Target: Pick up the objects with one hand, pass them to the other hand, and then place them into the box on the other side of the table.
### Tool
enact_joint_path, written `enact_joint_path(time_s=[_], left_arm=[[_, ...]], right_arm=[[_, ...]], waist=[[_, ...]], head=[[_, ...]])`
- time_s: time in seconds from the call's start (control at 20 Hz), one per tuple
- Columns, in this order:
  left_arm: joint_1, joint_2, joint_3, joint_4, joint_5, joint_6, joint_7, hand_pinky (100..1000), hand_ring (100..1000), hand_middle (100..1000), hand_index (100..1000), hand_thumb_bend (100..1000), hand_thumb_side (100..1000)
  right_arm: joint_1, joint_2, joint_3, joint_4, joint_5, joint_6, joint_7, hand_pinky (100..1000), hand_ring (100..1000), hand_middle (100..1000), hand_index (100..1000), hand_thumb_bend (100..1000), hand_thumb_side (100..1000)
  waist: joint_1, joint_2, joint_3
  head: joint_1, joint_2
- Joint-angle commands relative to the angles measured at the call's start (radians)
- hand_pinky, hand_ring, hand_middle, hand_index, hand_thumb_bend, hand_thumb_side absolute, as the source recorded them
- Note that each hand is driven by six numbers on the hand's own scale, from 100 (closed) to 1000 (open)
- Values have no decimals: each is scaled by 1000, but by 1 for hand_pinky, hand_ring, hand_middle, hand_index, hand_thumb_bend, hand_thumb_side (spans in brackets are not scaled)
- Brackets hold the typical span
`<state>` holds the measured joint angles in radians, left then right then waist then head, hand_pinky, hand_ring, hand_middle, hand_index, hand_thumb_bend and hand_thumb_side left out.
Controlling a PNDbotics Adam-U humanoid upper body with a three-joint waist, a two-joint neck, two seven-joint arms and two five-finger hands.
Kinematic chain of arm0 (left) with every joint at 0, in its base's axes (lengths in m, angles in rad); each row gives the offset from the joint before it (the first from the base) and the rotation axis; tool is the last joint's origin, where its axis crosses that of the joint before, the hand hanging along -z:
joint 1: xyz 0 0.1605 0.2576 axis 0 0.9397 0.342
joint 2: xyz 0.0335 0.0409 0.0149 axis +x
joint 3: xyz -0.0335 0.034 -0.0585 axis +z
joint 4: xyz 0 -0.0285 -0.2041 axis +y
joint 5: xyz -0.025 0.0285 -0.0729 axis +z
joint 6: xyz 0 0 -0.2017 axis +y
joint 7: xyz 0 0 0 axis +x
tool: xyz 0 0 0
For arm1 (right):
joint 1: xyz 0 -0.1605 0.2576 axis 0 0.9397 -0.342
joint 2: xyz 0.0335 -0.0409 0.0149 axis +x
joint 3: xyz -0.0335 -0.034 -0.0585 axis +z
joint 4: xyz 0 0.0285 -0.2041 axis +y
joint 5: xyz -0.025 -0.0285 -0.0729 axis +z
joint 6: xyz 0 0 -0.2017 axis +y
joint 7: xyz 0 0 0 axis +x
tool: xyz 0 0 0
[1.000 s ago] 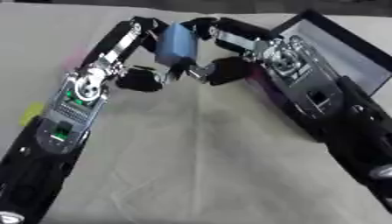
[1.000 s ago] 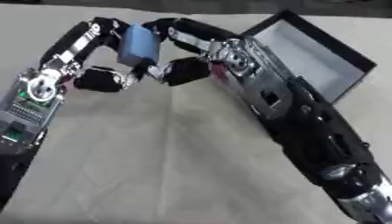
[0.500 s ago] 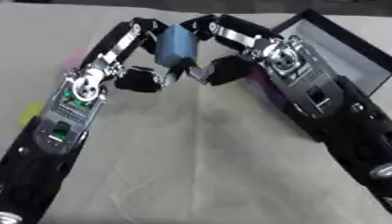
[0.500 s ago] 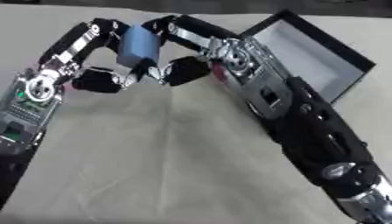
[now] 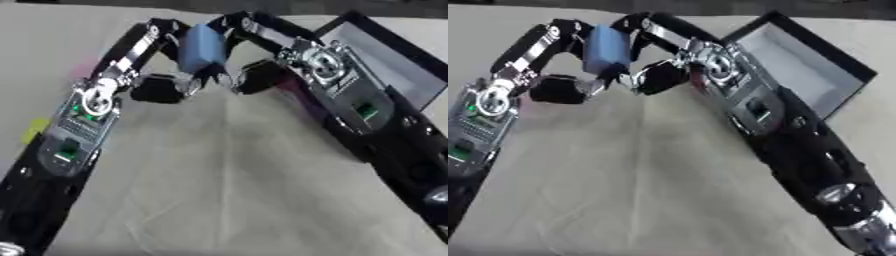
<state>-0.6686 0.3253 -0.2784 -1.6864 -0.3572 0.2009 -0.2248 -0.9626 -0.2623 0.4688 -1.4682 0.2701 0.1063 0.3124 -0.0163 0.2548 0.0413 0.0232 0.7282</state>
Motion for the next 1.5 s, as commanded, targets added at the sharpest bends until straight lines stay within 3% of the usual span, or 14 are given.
enact_joint_path(time_s=[0.05, 0.45, 0.8, 1.0, 1.25, 1.5], left_arm=[[-21, -2, -13, -27, 12, -3, 10, 670, 514, 565, 622, 223, 232], [-19, -3, -13, -21, 0, 8, 22, 678, 524, 587, 667, 314, 292], [-15, 0, -13, -20, -19, 6, 11, 723, 584, 669, 802, 513, 339], [-13, 1, -14, -22, -40, -1, 11, 737, 607, 694, 825, 644, 356], [-9, 3, -13, -22, -64, -14, -2, 744, 618, 705, 836, 688, 307], [-4, 5, -12, -21, -81, -17, -6, 747, 622, 707, 839, 719, 312]], right_arm=[[-13, -17, -7, -10, -36, 23, -6, 825, 629, 602, 651, 100, 257], [-12, -25, -6, -35, -102, 61, 6, 816, 613, 583, 634, 100, 285], [-10, -33, -11, -48, -123, 80, 4, 813, 608, 574, 623, 100, 252], [-9, -36, -13, -52, -126, 83, 2, 812, 607, 571, 620, 100, 246], [-7, -42, -16, -56, -131, 87, -2, 812, 606, 570, 619, 100, 242], [-5, -51, -20, -62, -135, 89, -7, 811, 605, 569, 618, 100, 234]], waist=[[-10, -17, -1], [-8, -17, -4], [-6, -18, -7], [-5, -18, -8], [-4, -18, -9], [-4, -18, -10]], head=[[-4, -1], [-6, -2], [-7, -4], [-7, -4], [-7, -4], [-6, -4]])
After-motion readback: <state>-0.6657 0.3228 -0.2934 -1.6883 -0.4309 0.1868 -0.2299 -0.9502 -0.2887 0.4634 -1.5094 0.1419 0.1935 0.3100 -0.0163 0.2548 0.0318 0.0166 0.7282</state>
